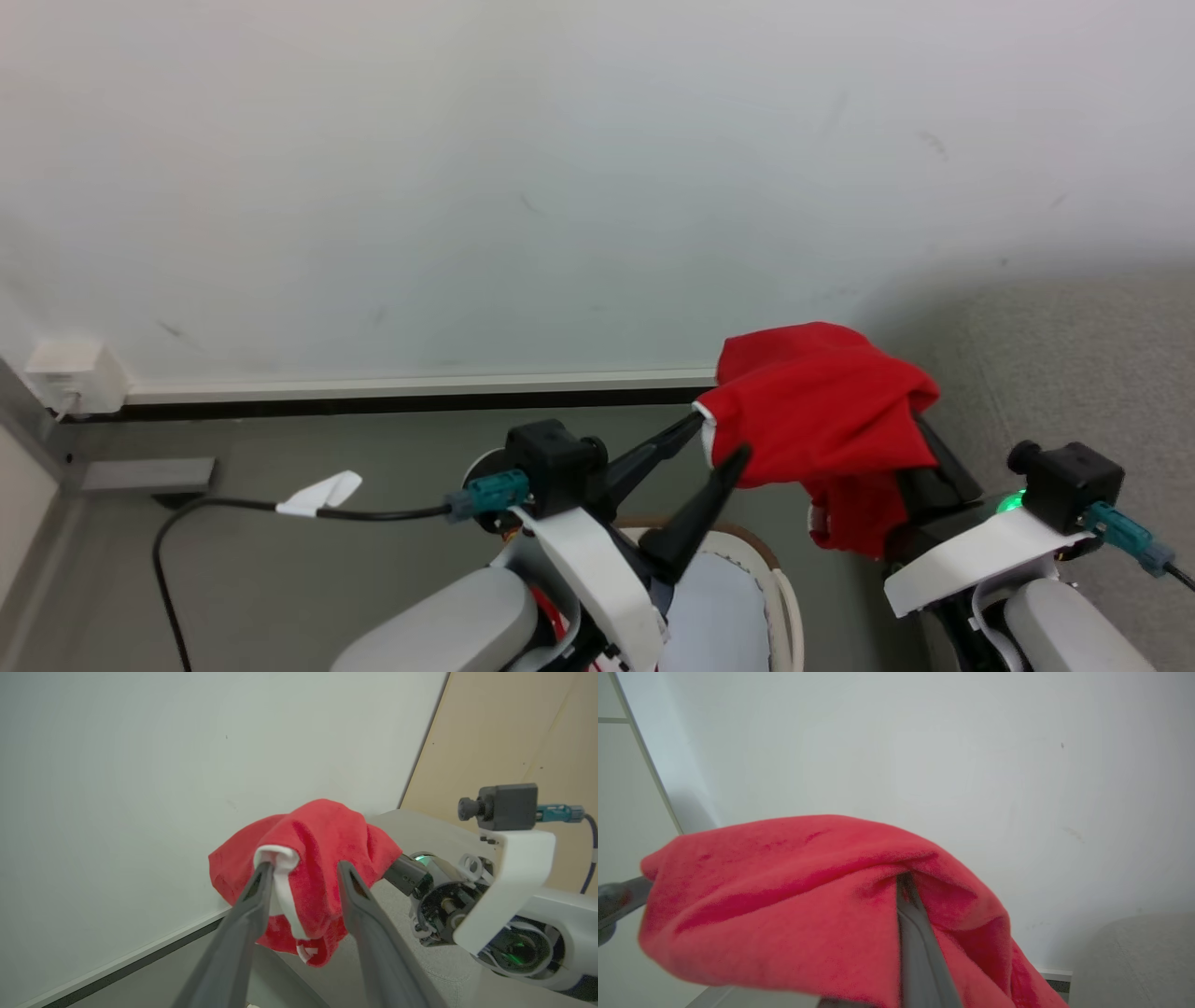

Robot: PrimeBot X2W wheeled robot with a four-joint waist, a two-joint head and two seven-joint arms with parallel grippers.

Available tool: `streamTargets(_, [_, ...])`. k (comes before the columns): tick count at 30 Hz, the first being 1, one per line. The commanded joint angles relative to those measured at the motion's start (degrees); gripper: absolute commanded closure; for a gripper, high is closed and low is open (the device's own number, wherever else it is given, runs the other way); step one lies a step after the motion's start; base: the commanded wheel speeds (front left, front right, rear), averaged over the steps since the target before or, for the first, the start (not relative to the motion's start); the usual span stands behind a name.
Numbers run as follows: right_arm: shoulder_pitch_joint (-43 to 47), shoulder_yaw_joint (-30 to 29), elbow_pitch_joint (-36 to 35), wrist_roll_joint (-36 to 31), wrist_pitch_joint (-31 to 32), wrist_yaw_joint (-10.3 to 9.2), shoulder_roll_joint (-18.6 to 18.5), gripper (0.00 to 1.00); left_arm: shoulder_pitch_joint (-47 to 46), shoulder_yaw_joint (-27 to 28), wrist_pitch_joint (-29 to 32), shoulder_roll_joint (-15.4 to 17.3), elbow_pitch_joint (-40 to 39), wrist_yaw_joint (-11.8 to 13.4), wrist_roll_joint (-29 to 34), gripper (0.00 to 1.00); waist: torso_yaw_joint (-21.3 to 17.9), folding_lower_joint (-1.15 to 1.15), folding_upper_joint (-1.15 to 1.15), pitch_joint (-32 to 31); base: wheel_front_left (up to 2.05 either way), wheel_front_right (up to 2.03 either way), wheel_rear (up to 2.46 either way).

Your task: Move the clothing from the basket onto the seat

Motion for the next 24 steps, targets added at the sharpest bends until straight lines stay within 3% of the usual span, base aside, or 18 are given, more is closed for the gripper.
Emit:
streamTargets(1, [1.0,-1.1,-0.5,-0.8,0.0,-0.12,-0.8,1.0,0.9,-0.5,0.0,0.4,-0.4,-0.4,0.4,0.0,-1.9,-0.01,0.0,0.6,0.0,0.0,0.0])
streamTargets(13, [0.3,-7.8,-4.8,-5.8,0.0,-0.12,-4.5,1.0,1.3,-1.7,-1.1,1.2,-1.8,-0.2,2.7,0.0,-12.8,-0.01,0.0,3.7,0.0,0.0,0.0])
streamTargets(24, [4.8,-11.6,-9.3,-7.0,0.0,-0.12,-3.7,1.0,0.7,-1.4,-2.4,1.8,-0.8,-0.4,5.7,0.0,-22.5,-0.01,0.0,6.6,0.0,0.0,0.0])
